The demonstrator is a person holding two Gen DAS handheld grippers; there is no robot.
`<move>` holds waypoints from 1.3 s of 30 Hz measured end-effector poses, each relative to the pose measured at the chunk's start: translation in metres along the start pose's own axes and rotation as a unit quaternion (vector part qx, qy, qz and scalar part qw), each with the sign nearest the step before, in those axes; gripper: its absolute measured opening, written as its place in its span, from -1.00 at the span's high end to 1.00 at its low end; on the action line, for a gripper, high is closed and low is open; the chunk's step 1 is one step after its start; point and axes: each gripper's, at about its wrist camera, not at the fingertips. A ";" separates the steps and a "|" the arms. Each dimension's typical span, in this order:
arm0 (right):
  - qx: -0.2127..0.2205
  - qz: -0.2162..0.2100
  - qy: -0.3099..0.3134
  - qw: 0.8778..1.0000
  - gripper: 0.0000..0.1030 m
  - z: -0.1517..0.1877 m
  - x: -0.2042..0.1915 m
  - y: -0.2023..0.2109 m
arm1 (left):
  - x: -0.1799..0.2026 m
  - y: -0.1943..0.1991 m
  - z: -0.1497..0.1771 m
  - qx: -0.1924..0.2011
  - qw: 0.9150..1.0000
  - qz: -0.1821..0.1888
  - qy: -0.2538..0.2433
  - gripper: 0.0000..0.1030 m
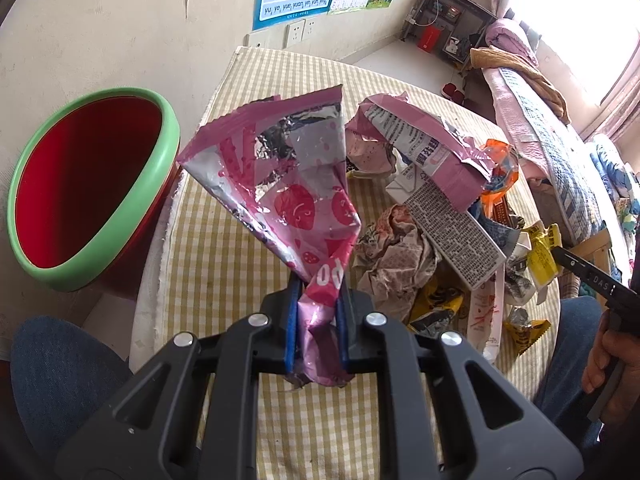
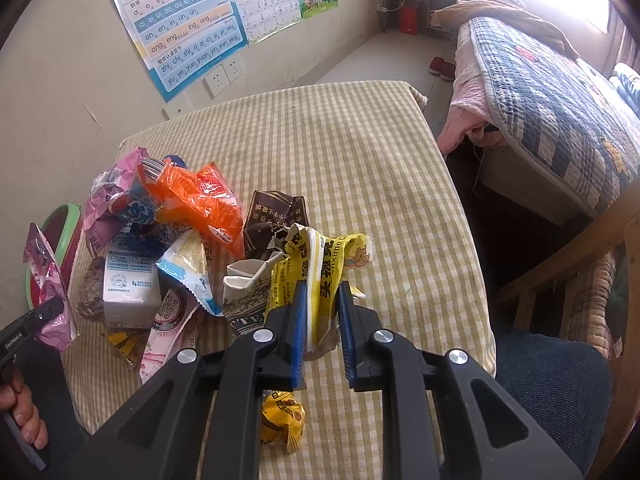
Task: Collect trash
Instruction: 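Carry the pink bag and yellow wrapper over the red-green bin with both tools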
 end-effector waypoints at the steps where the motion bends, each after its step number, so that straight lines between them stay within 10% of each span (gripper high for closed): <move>1: -0.002 -0.001 0.004 1.000 0.63 -0.001 -0.002 -0.001 | 0.001 0.000 0.000 0.000 1.000 0.000 0.001 0.72; 9: -0.013 -0.015 -0.019 1.000 0.05 -0.001 0.000 -0.011 | 0.002 -0.001 -0.003 -0.002 1.000 0.005 0.000 0.71; 18: -0.035 -0.064 -0.040 0.997 -0.01 -0.009 0.001 -0.018 | 0.003 -0.003 -0.003 0.000 1.000 0.011 -0.004 0.71; 23: -0.067 -0.081 -0.040 0.994 0.60 -0.002 -0.004 -0.032 | 0.001 -0.002 -0.002 0.002 1.000 0.014 -0.003 0.71; 39: 0.048 -0.068 0.042 0.996 0.67 -0.020 -0.052 0.038 | 0.003 0.015 -0.006 0.029 0.999 0.014 -0.003 0.71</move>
Point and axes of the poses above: each gripper's, at about its wrist camera, not at the fingertips, and y roughly against the way its jaws point, x to its right, z to its underside, and after that the axes turned 4 degrees about -z, right-handed
